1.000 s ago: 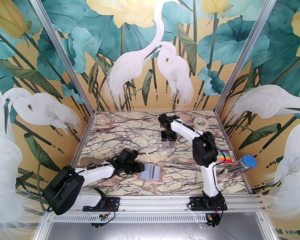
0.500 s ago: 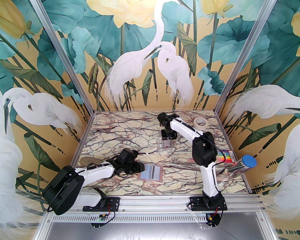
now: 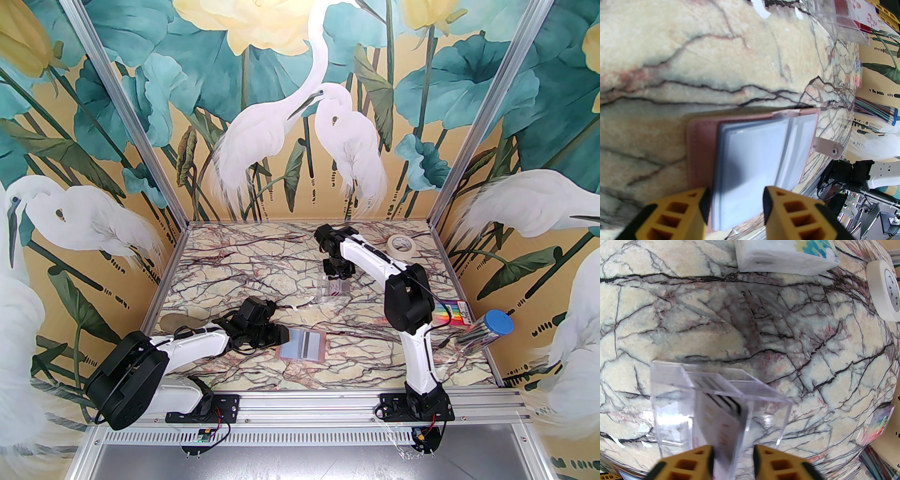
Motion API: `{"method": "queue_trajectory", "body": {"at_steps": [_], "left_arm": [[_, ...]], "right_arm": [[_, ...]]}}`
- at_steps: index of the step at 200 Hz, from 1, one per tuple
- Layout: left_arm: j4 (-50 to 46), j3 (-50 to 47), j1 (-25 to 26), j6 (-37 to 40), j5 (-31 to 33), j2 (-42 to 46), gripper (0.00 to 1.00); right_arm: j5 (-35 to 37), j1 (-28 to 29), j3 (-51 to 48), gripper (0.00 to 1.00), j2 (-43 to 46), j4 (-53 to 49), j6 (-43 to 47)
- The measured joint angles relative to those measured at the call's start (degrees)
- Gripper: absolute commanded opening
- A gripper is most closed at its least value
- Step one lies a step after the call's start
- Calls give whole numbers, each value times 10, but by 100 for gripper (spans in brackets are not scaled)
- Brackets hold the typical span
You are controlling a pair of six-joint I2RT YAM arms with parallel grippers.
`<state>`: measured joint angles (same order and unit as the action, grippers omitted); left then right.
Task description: Put the credit cards into the card holder
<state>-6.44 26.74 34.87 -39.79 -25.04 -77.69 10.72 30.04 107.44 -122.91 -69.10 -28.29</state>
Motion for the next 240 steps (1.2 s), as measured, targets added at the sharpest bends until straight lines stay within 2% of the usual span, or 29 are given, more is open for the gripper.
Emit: {"method": "queue_trajectory", "body": {"at_steps": [27, 51, 81, 141, 166, 193, 240], "left_arm": [[0, 0, 0, 0, 0, 0, 44], [0, 0, 0, 0, 0, 0, 44], [0, 0, 0, 0, 0, 0, 44], [0, 0, 0, 0, 0, 1, 44], [-2, 0, 0, 0, 2, 5, 44], [-20, -1, 0, 0, 10, 26, 44], [-63, 10, 0, 12, 5, 192, 47]], "right_arm": [[-1, 1, 4, 10, 0, -3, 0], [-2, 6, 12, 8, 0, -5, 0], [-2, 10, 21, 0, 0, -19, -3], [-16, 13, 31, 0, 26, -38, -12], [-38, 17, 5, 0, 92, -24, -17], [-88, 19, -81, 0, 209, 28, -17], [-208, 19, -304, 0, 407, 212, -17]]}}
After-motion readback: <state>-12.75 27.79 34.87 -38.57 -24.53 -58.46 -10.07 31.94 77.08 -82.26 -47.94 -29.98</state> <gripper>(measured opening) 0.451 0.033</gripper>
